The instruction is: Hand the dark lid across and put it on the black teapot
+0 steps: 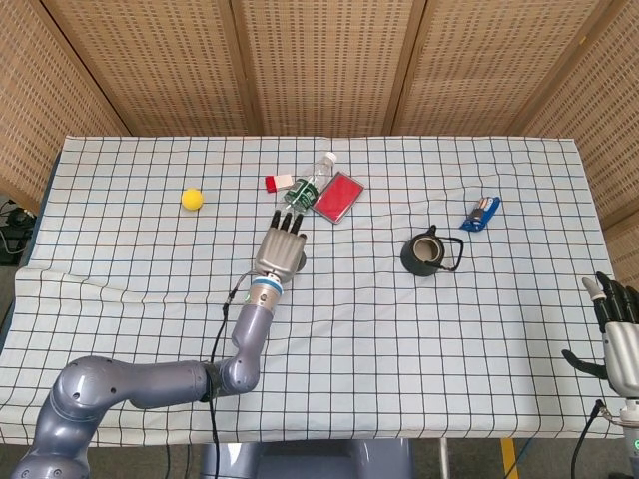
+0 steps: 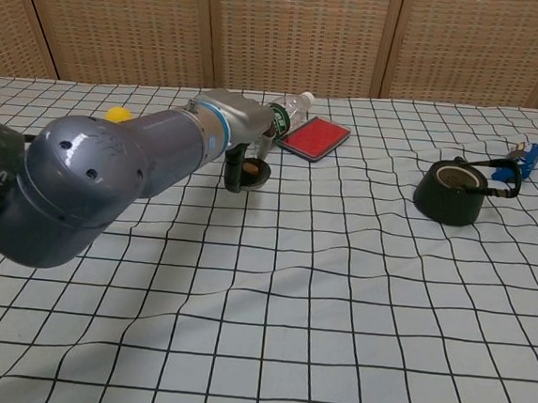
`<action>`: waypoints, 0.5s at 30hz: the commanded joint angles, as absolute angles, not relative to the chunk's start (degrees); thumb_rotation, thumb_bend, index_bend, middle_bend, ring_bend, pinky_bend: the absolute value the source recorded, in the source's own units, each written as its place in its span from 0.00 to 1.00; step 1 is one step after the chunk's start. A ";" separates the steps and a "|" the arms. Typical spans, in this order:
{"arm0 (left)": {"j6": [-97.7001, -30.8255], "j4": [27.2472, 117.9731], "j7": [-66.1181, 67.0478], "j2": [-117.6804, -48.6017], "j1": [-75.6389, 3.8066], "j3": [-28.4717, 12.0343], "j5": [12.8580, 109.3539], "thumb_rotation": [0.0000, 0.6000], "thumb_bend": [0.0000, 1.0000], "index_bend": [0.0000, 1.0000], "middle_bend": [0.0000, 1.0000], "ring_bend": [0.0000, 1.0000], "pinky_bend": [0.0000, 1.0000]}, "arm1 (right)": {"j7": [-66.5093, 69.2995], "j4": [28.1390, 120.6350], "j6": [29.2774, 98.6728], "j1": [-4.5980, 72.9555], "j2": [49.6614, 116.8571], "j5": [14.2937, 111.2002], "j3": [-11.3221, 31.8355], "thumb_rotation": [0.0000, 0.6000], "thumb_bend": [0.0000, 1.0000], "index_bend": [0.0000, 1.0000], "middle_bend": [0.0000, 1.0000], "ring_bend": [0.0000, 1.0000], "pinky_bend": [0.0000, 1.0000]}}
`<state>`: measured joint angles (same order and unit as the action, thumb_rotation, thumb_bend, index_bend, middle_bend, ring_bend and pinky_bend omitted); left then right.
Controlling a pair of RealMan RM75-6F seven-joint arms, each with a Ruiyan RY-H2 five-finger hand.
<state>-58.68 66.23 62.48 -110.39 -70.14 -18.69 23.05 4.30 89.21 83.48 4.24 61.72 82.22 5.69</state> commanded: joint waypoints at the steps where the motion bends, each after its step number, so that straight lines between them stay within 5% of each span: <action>1: -57.89 63.89 62.63 -112.21 -70.95 -18.58 22.73 1.00 0.26 0.35 0.00 0.00 0.00 | 4.40 89.20 83.31 4.24 61.69 82.08 5.67 1.00 0.16 0.01 0.00 0.00 0.00; 8: -58.43 65.06 62.11 -111.08 -69.69 -18.18 23.15 1.00 0.06 0.20 0.00 0.00 0.00 | 3.83 89.31 82.64 4.39 61.65 81.65 5.60 1.00 0.16 0.01 0.00 0.00 0.00; 15: -63.97 74.71 55.20 -105.26 -64.51 -15.62 32.71 1.00 0.07 0.15 0.00 0.00 0.00 | 1.96 89.83 82.88 4.31 62.00 81.29 5.64 1.00 0.16 0.01 0.00 0.00 0.00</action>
